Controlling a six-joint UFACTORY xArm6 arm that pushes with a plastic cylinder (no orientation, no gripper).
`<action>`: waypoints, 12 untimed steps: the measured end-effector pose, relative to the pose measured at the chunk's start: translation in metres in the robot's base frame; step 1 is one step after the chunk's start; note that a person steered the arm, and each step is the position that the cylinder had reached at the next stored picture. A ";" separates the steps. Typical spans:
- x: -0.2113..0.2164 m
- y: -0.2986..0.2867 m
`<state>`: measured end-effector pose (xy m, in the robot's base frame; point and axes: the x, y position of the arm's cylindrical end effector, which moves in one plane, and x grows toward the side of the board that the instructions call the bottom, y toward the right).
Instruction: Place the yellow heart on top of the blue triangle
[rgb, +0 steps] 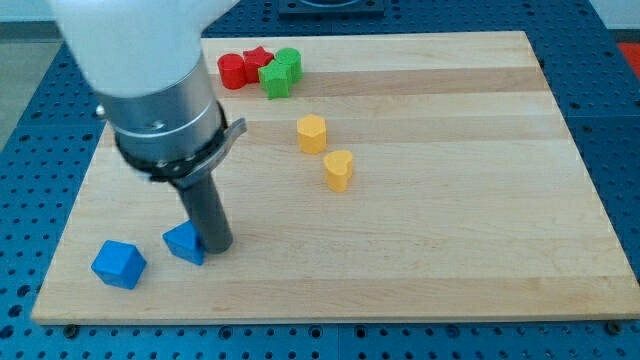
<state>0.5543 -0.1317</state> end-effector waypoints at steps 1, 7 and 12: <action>0.022 -0.016; -0.106 0.186; -0.094 0.033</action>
<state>0.4604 -0.0990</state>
